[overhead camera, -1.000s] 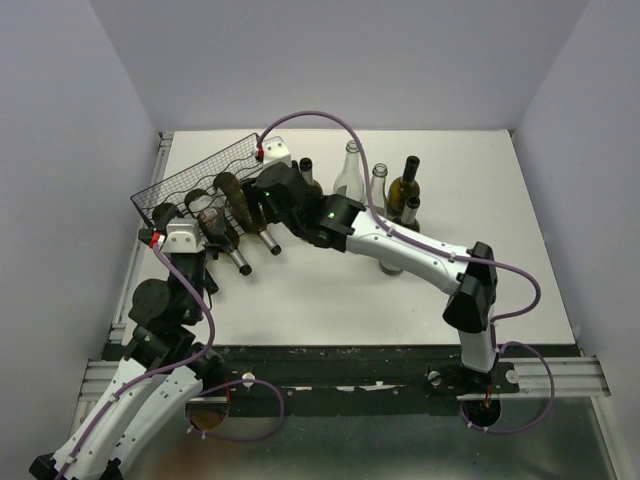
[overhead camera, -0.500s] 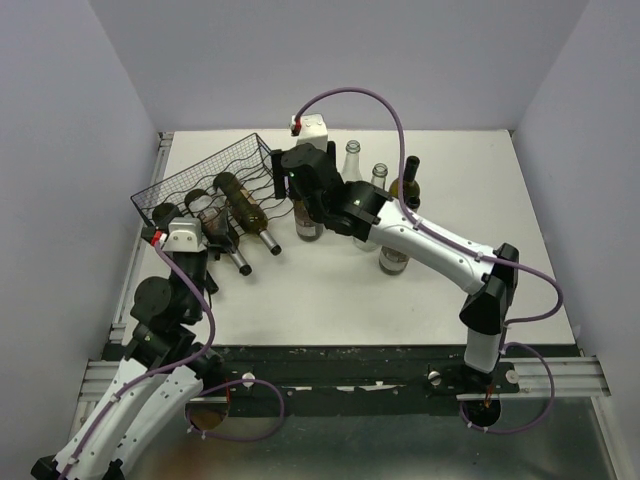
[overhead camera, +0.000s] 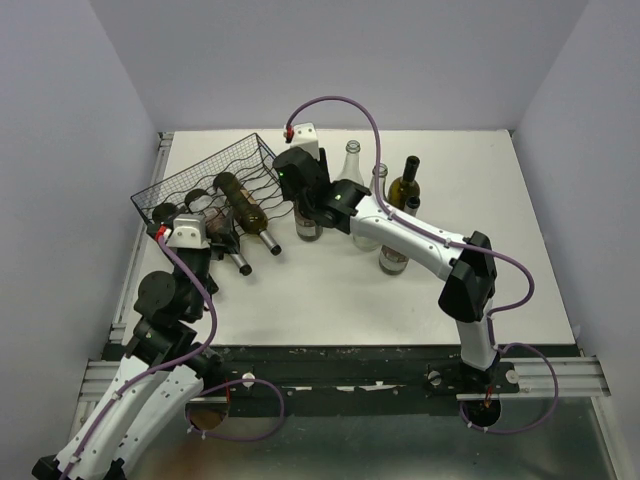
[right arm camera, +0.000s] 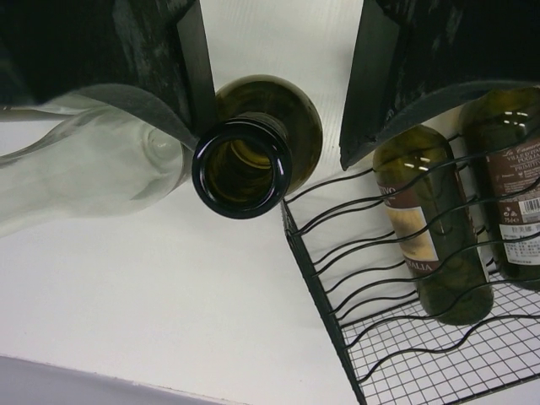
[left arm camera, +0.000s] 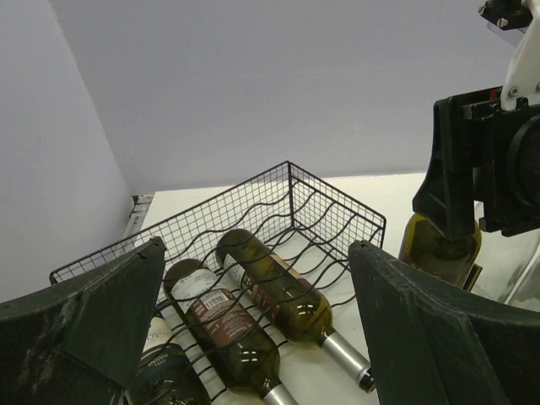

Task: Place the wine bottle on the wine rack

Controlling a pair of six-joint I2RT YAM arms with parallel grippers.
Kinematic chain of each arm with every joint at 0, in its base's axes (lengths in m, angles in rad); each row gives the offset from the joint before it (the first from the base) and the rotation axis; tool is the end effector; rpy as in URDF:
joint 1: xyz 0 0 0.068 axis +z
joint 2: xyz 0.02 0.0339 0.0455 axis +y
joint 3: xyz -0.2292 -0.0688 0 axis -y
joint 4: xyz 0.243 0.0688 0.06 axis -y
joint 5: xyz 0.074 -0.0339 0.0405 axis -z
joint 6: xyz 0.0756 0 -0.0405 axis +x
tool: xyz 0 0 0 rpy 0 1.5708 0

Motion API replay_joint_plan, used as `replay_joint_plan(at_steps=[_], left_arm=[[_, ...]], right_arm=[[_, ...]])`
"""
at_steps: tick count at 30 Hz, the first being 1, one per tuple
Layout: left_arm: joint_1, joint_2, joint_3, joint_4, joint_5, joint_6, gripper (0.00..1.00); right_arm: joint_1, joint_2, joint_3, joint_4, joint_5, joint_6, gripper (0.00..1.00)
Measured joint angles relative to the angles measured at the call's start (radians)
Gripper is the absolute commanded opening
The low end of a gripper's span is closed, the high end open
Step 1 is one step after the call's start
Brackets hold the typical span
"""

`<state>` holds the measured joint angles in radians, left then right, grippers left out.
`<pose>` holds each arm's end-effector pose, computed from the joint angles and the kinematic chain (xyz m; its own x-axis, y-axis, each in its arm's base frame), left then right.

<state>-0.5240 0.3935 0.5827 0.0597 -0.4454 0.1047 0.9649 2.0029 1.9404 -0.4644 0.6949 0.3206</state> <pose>0.1665 -0.0586 0.3410 0.2215 -0.0191 -0.9750 0.0672 0.9977 -0.0043 0.3111 0.3640 0.2999 -0.3714 -0.1111 -0.9218 -0.2098 0.9772 -0.0332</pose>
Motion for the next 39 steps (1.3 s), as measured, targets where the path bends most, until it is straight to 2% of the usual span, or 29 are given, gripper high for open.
replay_joint_plan(at_steps=[6,11,13,19,25,28,34,39], left_arm=[[0.022,0.003,0.001,-0.003,0.047,-0.013,0.99],[0.049,0.004,0.000,0.007,0.093,-0.029,0.99],[0.061,0.003,0.000,0.018,0.117,-0.041,0.99],[0.077,0.056,0.020,0.013,0.182,-0.089,0.99],[0.120,0.101,0.037,0.023,0.248,-0.179,0.99],[0.137,0.113,0.056,0.007,0.360,-0.206,0.99],[0.137,0.210,0.188,-0.103,0.628,-0.263,0.99],[0.137,0.207,0.156,-0.118,0.823,-0.306,0.99]], right_arm=[[-0.009,0.000,0.001,0.012,0.008,-0.013,0.41],[-0.011,0.000,0.000,0.018,0.024,-0.020,0.08],[-0.011,0.000,0.000,0.019,0.026,-0.026,0.01],[-0.011,-0.021,-0.028,0.030,0.015,-0.036,0.01],[-0.014,-0.138,-0.106,-0.019,-0.093,-0.034,0.01],[-0.015,-0.207,-0.138,-0.039,-0.168,-0.013,0.01],[-0.015,-0.388,-0.170,-0.062,-0.313,0.033,0.01],[-0.015,-0.449,-0.169,-0.086,-0.408,0.069,0.01]])
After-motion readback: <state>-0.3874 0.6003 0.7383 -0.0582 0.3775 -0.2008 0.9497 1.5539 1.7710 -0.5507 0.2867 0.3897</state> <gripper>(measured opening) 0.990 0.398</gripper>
